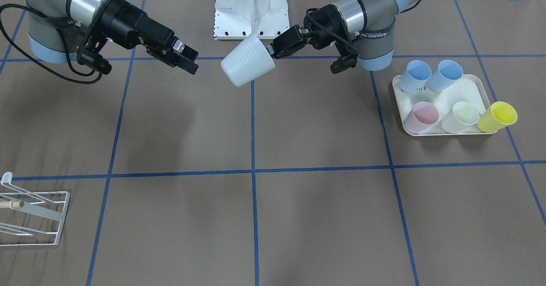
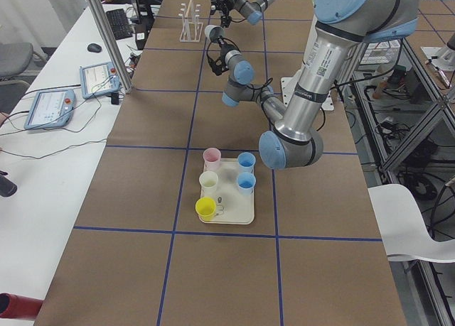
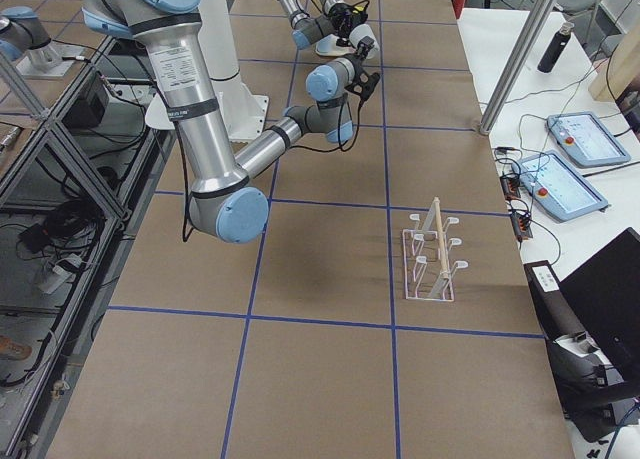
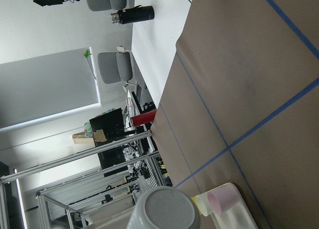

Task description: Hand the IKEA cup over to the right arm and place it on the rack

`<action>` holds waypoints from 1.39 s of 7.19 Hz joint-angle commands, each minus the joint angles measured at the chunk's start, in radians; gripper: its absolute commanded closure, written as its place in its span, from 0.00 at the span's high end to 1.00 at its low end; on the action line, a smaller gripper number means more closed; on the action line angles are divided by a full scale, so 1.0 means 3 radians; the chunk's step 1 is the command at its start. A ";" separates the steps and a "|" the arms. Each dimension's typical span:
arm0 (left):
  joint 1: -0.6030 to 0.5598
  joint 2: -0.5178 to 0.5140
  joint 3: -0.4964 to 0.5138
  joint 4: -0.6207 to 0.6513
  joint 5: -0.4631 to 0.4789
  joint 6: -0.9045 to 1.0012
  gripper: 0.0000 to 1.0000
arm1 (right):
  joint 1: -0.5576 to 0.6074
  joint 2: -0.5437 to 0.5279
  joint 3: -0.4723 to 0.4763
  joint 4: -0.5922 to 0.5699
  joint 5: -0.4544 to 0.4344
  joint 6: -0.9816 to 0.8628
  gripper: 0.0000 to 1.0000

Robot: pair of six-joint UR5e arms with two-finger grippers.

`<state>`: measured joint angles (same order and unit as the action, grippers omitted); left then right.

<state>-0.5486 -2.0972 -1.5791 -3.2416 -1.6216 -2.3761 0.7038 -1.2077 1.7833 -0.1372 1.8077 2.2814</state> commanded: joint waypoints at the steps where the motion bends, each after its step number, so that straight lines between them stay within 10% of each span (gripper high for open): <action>1: 0.0013 -0.0106 0.0022 -0.0045 0.0001 -0.0122 0.00 | -0.0085 0.0093 -0.0038 0.0069 -0.0068 0.0019 0.99; 8: 0.0197 -0.0183 -0.0008 -0.0055 0.0001 -0.0128 0.00 | -0.0152 0.0129 -0.0043 0.0084 -0.0217 0.0070 0.92; 10: 0.0197 -0.0203 -0.0008 -0.0055 0.0001 -0.0128 0.09 | -0.0173 0.0124 -0.0043 0.0114 -0.0227 0.0111 0.39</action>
<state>-0.4906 -2.1542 -1.5822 -3.2582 -1.6214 -2.4145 0.6550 -1.1694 1.7702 -0.1099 1.7419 2.3062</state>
